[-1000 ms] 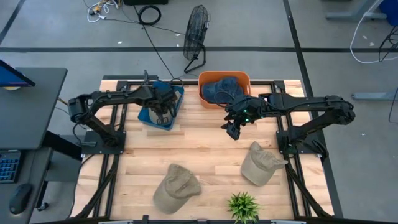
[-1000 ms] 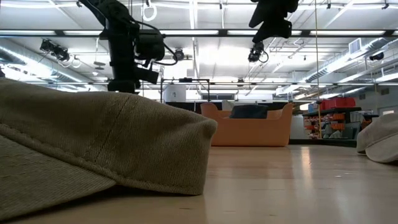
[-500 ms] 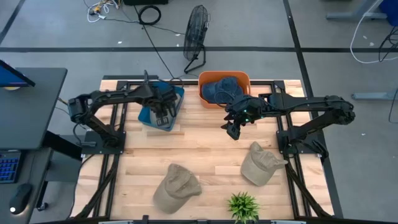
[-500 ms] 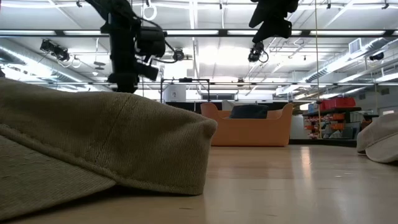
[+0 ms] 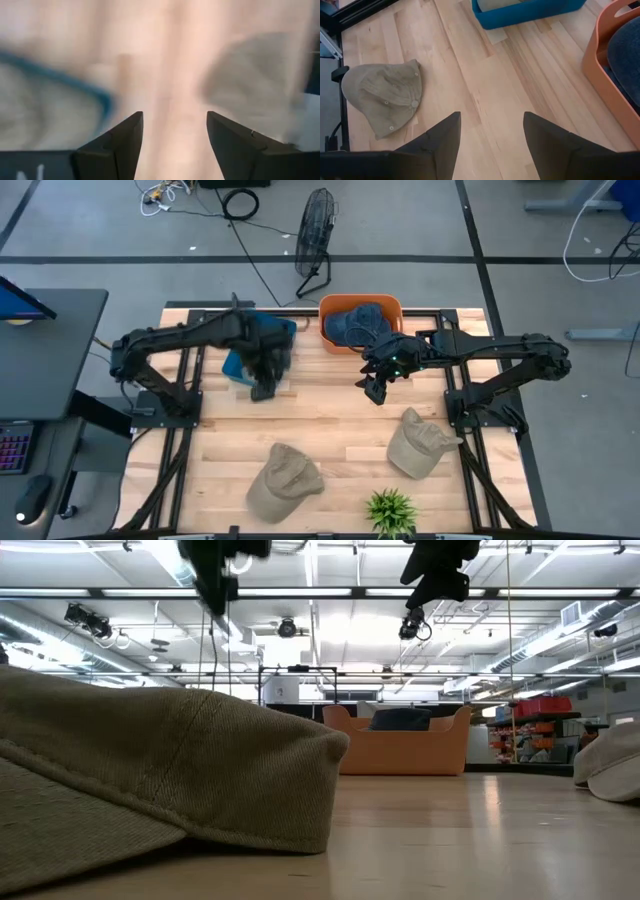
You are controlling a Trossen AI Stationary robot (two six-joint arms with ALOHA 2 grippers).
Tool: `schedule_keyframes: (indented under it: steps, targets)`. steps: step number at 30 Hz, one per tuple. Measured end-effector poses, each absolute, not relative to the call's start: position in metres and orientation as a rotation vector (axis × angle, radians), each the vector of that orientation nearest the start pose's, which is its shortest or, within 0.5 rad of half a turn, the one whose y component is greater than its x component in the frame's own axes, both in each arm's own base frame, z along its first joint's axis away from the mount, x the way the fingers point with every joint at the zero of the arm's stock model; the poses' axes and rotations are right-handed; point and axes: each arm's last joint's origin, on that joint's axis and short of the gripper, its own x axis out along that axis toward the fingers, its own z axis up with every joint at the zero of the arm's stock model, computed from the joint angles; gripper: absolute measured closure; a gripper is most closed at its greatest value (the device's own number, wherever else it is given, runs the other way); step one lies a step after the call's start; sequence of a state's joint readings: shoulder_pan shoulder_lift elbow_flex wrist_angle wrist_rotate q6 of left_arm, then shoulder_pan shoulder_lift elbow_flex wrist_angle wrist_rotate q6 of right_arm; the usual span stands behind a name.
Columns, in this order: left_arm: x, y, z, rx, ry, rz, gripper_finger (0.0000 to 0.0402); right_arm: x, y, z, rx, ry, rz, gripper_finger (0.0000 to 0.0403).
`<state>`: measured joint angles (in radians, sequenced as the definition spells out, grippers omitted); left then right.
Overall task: Pick & Place hat
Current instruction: Put the left brown cap into the blue bin
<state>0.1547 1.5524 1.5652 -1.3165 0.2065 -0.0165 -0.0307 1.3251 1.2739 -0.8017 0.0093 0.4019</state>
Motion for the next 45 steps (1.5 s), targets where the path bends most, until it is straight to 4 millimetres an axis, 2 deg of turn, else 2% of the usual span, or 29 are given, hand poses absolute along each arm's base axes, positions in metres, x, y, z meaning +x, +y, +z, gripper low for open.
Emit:
schedule_keyframes:
  steps: [4,10,13,16,20,24,29,32,35,40,45]
  targets:
    - [0.286,-0.013,0.341,-0.222,1.29,-0.157,0.018,0.267,-0.008,0.334,0.386,0.836,-0.209,0.0184]
    - [0.277,-0.09,0.322,-0.041,1.305,-0.358,0.0185,0.267,-0.008,0.334,0.347,0.841,-0.192,0.0184]
    - [0.275,-0.118,0.308,0.011,1.25,-0.429,0.0183,0.267,-0.009,0.334,0.344,0.842,-0.191,0.0184]
    - [0.278,-0.135,0.287,0.029,1.215,-0.425,0.0182,0.267,-0.008,0.334,0.344,0.842,-0.191,0.0184]
    - [0.289,-0.141,0.26,0.053,1.167,-0.379,0.0182,0.267,-0.009,0.334,0.344,0.841,-0.191,0.0184]
    - [0.301,-0.139,0.231,0.092,1.154,-0.377,0.0181,0.267,-0.008,0.334,0.345,0.839,-0.19,0.0184]
    - [0.302,-0.137,0.191,0.146,1.289,-0.381,0.0181,0.267,-0.009,0.334,0.344,0.839,-0.19,0.0184]
    - [0.3,-0.139,0.174,0.198,1.328,-0.413,0.0181,0.267,-0.008,0.334,0.344,0.84,-0.19,0.0184]
    - [0.299,-0.14,0.161,0.232,1.344,-0.415,0.0181,0.267,-0.008,0.334,0.344,0.84,-0.19,0.0184]
    - [0.302,-0.138,0.151,0.242,1.357,-0.393,0.0184,0.267,-0.008,0.334,0.344,0.842,-0.191,0.0184]
    - [0.304,-0.139,0.146,0.24,1.367,-0.393,0.0227,0.267,-0.009,0.334,0.344,0.842,-0.191,0.0184]
